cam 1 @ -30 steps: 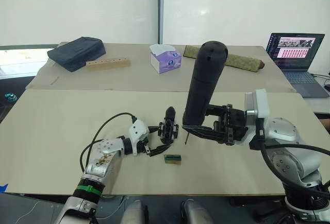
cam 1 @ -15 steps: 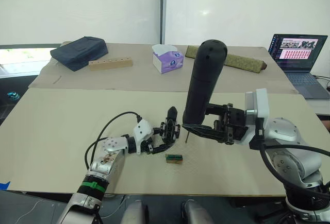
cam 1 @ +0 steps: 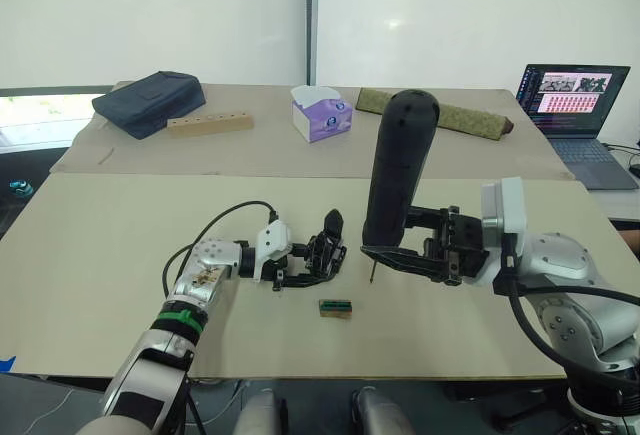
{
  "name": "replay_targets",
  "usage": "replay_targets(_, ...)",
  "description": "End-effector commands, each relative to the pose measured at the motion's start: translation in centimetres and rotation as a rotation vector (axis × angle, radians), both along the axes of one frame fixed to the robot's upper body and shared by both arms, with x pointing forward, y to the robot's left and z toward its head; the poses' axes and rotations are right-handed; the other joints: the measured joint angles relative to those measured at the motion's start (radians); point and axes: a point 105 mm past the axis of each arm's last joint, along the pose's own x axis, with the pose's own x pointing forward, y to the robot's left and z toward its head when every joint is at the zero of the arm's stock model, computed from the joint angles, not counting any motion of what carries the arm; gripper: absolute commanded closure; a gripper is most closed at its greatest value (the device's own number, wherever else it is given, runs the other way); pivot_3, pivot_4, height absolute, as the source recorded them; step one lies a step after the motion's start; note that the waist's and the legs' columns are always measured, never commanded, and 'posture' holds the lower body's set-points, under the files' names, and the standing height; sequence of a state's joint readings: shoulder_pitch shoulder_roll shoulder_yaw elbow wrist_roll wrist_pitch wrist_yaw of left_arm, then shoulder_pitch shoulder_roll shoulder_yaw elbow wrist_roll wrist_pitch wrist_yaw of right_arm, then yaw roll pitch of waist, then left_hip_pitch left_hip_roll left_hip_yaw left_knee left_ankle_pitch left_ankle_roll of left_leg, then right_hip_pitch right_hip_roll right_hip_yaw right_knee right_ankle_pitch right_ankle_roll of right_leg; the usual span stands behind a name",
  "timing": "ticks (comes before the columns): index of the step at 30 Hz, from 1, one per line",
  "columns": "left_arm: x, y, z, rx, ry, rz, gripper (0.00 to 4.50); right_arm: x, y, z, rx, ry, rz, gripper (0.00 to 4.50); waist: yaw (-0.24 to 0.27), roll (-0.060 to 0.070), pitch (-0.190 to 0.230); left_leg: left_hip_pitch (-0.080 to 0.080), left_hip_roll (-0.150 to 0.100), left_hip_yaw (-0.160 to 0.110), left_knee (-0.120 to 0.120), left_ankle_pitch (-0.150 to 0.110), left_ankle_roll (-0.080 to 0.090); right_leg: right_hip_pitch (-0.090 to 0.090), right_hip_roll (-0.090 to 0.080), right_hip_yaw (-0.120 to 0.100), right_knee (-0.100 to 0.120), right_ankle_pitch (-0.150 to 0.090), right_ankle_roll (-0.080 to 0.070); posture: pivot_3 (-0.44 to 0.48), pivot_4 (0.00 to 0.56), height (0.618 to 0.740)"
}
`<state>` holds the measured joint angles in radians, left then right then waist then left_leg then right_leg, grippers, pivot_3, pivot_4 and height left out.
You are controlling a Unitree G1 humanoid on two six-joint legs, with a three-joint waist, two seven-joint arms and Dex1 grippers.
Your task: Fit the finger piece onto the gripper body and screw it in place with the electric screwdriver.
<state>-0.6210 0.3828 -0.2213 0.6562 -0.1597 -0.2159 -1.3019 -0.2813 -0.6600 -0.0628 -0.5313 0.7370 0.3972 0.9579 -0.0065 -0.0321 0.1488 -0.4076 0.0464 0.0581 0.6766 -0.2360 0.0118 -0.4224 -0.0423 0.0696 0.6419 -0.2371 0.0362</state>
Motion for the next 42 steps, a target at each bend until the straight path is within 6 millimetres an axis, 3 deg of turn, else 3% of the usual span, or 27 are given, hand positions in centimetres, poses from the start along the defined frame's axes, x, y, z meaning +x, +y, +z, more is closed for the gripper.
replay_targets(1, 0.1, 0.2, -1.2, 0.043, 0.011, 0.007, 2.2, -0.9, -0.1, 1.7, 0.028, -0.072, 0.013, 2.58, 0.0, 0.0, 0.0, 0.0, 0.0, 0.0, 0.0, 0.0, 0.0, 0.0, 0.0, 0.0, 0.0, 0.0, 0.0, 0.0, 0.15, 0.74)
replay_targets(4, 0.2, 0.2, -1.2, 0.017, 0.042, 0.035, 2.2, -1.0, -0.1, 1.7, 0.03, -0.073, 0.009, 2.58, -0.001, 0.0, 0.0, 0.0, 0.0, 0.0, 0.001, 0.0, 0.0, 0.001, 0.0, 0.0, 0.0, 0.0, 0.0, 0.0, 0.15, 0.74)
replay_targets(7, 0.6, 0.5, -1.0, -0.008, 0.031, 0.084, 0.67, -1.0, -0.2, 1.7, 0.032, -0.072, 0.007, 2.58, -0.001, 0.0, 0.0, 0.0, 0.0, 0.0, 0.001, 0.0, 0.0, 0.0, 0.0, 0.0, 0.0, 0.0, 0.001, 0.0, 0.15, 0.74)
replay_targets(9, 0.5, 0.9, -1.0, -0.02, 0.029, 0.105, 0.08, -1.1, -0.2, 1.7, 0.032, -0.071, 0.006, 2.58, -0.003, 0.0, 0.0, 0.0, 0.0, -0.001, 0.001, 0.0, 0.0, 0.0, 0.0, 0.0, 0.0, 0.0, 0.001, 0.0, 0.15, 0.74)
replay_targets(16, -1.2, 1.4, -0.1, -0.099, -0.01, 0.153, 0.08, -1.0, -0.4, 1.8, 0.031, -0.071, 0.005, 2.58, -0.014, 0.0, 0.0, 0.0, 0.001, -0.001, 0.0, 0.0, 0.0, 0.0, 0.0, 0.0, 0.001, 0.0, 0.001, 0.0, 0.15, 0.74)
replay_targets(24, -3.0, -0.5, 0.1, -0.13, 0.039, 0.2, 0.08, -0.8, -0.4, 1.7, 0.035, -0.069, 0.003, 2.58, -0.003, 0.0, 0.0, 0.0, 0.001, -0.001, 0.0, 0.0, 0.0, 0.0, 0.0, 0.0, 0.001, 0.0, 0.001, 0.0, 0.15, 0.74)
replay_targets(35, -2.0, -1.9, -0.2, -0.121, 0.053, 0.248, 0.08, -0.7, -0.4, 1.7, 0.031, -0.077, 0.001, 2.58, -0.005, 0.0, 0.0, 0.0, 0.0, -0.001, 0.0, 0.0, 0.0, 0.0, 0.0, 0.0, 0.0, 0.0, 0.001, 0.0, 0.15, 0.74)
replay_targets(42, -1.2, -0.8, -0.8, -0.09, 0.048, 0.294, 0.08, -0.8, -0.5, 1.5, 0.034, -0.08, -0.011, 2.58, -0.005, 0.0, 0.0, 0.0, 0.0, -0.001, 0.0, 0.0, 0.0, 0.0, 0.0, 0.0, 0.0, 0.0, 0.001, 0.0, 0.15, 0.74)
